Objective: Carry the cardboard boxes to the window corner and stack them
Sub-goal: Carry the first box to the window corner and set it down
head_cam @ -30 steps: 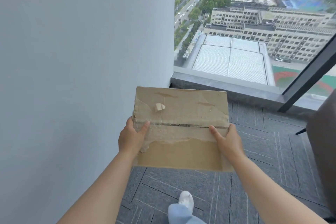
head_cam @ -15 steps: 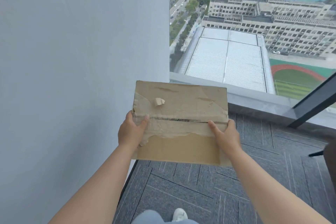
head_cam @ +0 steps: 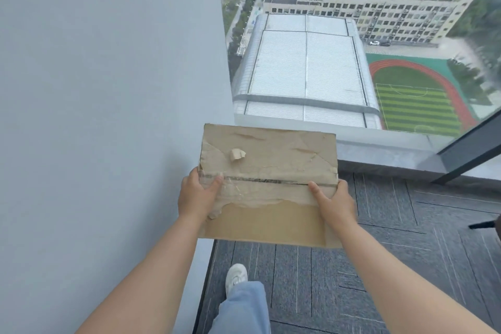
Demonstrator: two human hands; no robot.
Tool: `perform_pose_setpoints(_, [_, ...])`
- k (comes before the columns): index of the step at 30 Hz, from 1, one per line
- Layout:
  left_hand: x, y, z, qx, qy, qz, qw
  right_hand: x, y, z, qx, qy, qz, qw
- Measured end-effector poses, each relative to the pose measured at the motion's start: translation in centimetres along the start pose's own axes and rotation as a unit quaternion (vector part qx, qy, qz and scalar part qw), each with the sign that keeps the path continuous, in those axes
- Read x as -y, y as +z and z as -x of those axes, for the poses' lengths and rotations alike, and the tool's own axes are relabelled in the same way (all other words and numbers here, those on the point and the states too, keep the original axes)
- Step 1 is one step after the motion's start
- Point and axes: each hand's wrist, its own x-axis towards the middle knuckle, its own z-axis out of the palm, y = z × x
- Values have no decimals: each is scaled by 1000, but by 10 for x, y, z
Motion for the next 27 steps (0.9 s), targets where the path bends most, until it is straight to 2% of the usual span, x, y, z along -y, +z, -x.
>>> perform_pose_setpoints(5, [-16, 22, -91, 30, -15, -17, 999, 30, 32, -59, -14, 53, -14, 998])
perform_pose_setpoints(11, [-16, 58, -157, 51, -31, -25, 998, 36, 57, -126, -8, 87, -12, 996])
perform_pose_setpoints(20, [45, 187, -268, 64, -63, -32, 995, -28, 140, -277, 29, 107, 15, 994])
perform_pose_setpoints(27, [146, 304, -364, 66, -87, -40, 993, -112, 249, -403, 51, 98, 29, 994])
